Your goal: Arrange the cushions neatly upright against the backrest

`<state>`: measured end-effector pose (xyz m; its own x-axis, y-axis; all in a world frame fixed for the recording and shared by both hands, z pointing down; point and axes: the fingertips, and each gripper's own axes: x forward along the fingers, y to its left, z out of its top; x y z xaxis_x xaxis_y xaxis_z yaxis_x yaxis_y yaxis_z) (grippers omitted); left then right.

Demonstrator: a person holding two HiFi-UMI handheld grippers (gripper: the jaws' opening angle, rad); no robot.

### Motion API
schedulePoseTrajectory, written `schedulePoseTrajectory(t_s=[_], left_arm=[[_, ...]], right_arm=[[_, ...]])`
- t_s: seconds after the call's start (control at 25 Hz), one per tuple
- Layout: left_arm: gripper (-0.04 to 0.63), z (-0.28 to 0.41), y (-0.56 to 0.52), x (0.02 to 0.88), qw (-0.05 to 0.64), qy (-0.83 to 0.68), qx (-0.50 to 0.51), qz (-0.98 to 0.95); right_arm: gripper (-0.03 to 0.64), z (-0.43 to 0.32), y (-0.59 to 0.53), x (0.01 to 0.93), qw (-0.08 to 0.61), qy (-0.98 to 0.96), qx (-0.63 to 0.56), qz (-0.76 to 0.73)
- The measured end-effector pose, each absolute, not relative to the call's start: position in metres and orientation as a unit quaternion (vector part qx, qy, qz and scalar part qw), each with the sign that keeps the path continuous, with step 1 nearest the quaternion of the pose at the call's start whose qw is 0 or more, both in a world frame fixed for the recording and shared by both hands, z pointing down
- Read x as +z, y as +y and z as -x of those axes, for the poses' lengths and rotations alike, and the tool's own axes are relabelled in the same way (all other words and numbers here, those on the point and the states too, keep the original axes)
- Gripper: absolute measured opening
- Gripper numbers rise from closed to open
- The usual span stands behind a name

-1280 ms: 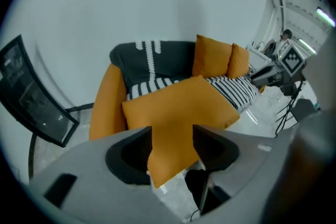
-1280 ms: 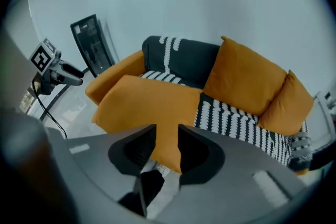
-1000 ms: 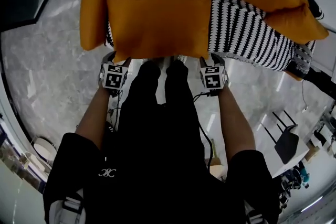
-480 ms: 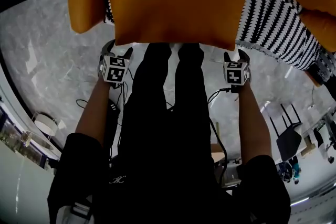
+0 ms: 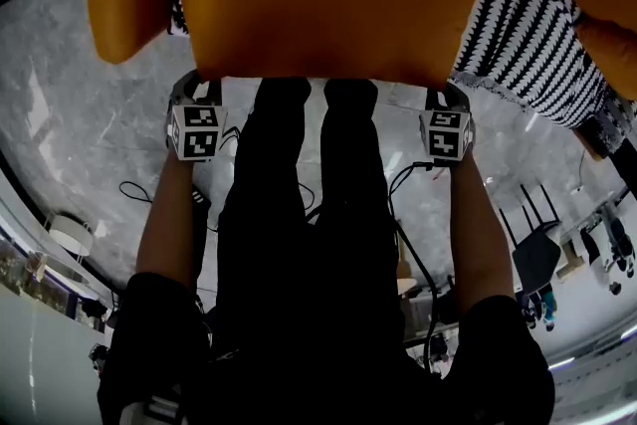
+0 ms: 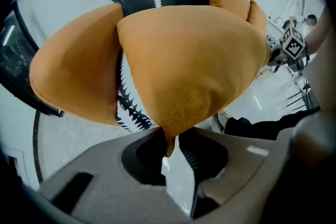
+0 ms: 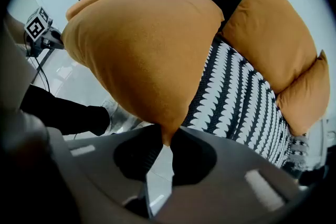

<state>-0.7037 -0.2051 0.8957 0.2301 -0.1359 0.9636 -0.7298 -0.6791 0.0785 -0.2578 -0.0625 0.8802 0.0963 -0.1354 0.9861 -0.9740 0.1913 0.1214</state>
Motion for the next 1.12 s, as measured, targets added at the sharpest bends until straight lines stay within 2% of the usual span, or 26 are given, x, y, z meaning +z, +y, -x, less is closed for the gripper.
schedulePoseTrajectory(t_s=[0.16,0.52,0.76,1.12], left_arm=[[0.044,0.705,-0.213,0.884,0.281,-0.294,0.539,-0.738],[0.026,0.694,-0.24,0.808,0.293,-0.312,0.492,-0.758],[0.02,0.694,-0.283,0.728,0.362,-0.34,0.413,-0.764],[0.019,0.662,-0.371,0.614,0.33,-0.343,0.347,-0.808]], right_arm=[[0.038,0.264,-0.067,0.874,0.518,-0.54,0.395,-0.533],[0.032,0.251,-0.094,0.807,0.484,-0.527,0.375,-0.589],[0.031,0.257,-0.126,0.731,0.418,-0.516,0.394,-0.636],[0.029,0.238,-0.192,0.638,0.306,-0.5,0.393,-0.709]])
